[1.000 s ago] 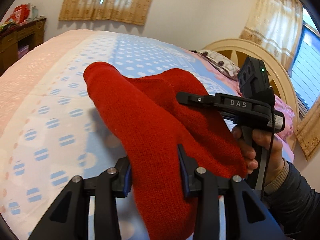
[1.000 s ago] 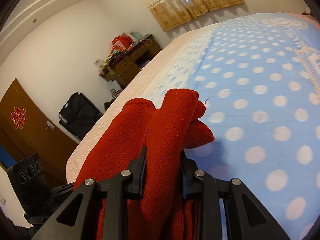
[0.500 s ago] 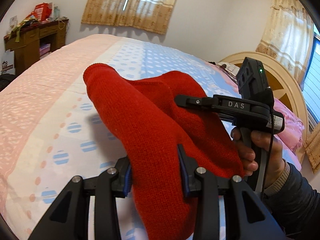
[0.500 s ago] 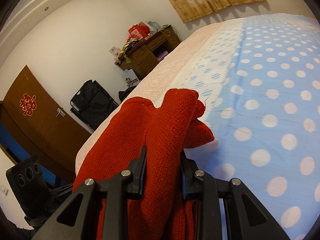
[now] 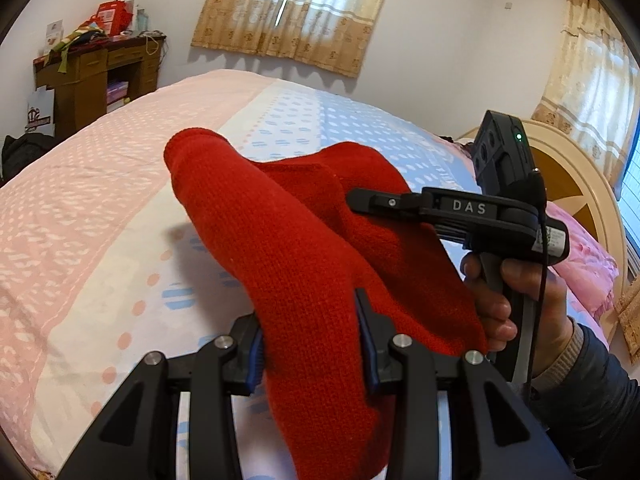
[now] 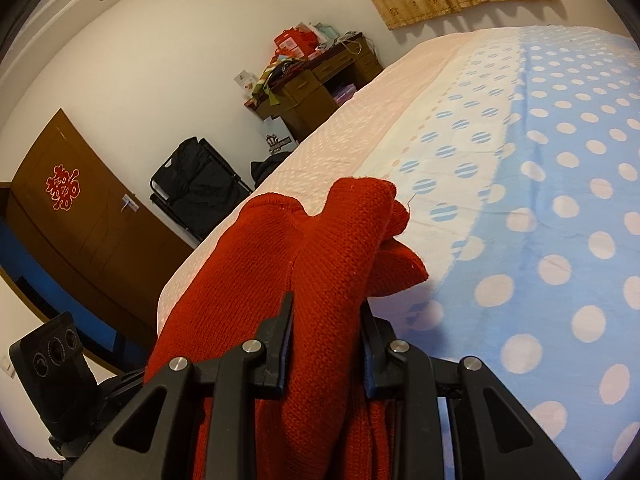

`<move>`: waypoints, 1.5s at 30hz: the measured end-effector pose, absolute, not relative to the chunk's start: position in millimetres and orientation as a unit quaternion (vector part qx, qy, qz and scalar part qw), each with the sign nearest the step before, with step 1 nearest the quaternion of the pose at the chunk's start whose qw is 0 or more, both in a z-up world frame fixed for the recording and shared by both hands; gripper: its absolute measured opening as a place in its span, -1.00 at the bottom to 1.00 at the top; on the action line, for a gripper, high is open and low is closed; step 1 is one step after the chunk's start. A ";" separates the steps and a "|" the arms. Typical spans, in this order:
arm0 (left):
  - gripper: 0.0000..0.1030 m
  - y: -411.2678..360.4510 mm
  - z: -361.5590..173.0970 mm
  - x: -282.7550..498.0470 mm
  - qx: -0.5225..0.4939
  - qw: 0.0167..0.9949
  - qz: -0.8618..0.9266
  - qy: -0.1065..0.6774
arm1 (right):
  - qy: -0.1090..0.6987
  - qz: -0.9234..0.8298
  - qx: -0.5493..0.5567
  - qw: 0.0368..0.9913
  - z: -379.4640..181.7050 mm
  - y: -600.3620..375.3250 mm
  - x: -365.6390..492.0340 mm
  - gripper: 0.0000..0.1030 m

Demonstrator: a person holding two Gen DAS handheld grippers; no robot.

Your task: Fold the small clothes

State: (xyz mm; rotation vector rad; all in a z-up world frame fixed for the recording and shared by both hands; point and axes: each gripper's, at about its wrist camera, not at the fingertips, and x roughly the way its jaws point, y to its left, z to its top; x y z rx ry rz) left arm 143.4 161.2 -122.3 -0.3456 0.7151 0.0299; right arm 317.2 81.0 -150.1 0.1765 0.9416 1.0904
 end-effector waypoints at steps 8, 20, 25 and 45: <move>-0.23 168.3 -125.8 133.9 -0.177 0.920 0.027 0.349 | 0.438 0.507 0.067 0.739 -155.1 101.4 307.9 -0.47; -0.23 175.7 -137.6 123.7 -0.190 0.912 0.045 0.361 | 0.457 0.518 0.046 0.721 -169.0 132.5 301.6 -0.47; -0.23 177.5 -134.0 117.4 -0.191 0.913 0.050 0.357 | 0.459 0.522 0.039 0.718 -166.6 141.8 299.4 -0.47; -0.07 181.4 -144.7 98.6 -0.205 0.911 0.056 0.352 | 0.454 0.475 0.041 0.753 -172.2 124.6 304.9 -0.29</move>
